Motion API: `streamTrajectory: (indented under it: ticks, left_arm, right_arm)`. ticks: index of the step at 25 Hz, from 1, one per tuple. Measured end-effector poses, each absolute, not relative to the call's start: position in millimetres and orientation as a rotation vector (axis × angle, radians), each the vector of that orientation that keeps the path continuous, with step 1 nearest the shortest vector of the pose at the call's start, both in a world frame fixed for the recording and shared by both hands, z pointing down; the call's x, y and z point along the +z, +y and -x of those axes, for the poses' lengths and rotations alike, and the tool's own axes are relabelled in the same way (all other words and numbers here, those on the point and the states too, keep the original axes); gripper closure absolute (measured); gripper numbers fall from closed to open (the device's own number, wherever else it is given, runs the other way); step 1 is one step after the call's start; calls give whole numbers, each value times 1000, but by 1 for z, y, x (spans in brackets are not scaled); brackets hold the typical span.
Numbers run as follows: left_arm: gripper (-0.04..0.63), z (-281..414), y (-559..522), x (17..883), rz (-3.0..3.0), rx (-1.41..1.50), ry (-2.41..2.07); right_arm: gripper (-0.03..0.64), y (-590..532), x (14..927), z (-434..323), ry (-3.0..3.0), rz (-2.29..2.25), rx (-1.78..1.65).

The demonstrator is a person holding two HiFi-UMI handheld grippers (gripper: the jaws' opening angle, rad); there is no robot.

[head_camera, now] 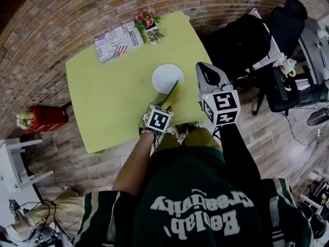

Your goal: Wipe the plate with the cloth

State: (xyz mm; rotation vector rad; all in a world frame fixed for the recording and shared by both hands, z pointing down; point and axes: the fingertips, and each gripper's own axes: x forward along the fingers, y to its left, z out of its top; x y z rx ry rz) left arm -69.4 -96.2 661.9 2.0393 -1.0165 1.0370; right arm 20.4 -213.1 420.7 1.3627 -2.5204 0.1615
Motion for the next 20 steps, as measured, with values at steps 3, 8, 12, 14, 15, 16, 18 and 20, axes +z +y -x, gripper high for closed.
streamTrajectory:
  ticks: [3,8,12,14,15,16,18,20]
  left_arm:
    - [458,81,-95,663,-2021,1027,-1037]
    - [457,106,-89,664,-1981,1009,-1087]
    - [457,134,-90,667,-1927,981,-1159]
    - [457,140,-92,667,-1918,973,-1171]
    - [457,141,-93,666,-1915,977,-1175]
    - [457,142,-93,663,-1910,980,-1177]
    - [457,139,-97,658,-1918,971,-1176]
    - [457,132,-108,651,-1949,948,-1174]
  right_arm:
    - [603,-214,422,-16,-2525,-1352,159]
    - [603,-218,425,-1,-2546,-1320,166]
    - [603,-223,426,11,-2562,-1290,162]
    - [603,-225,427,15,-2565,-1280,165]
    - [603,-226,428,16,-2565,-1273,166]
    - [603,-226,429,18,-2566,-1264,165]
    - [603,-226,429,20,-2568,-1250,159]
    - [603,-228,429,16,-2560,-1257,160]
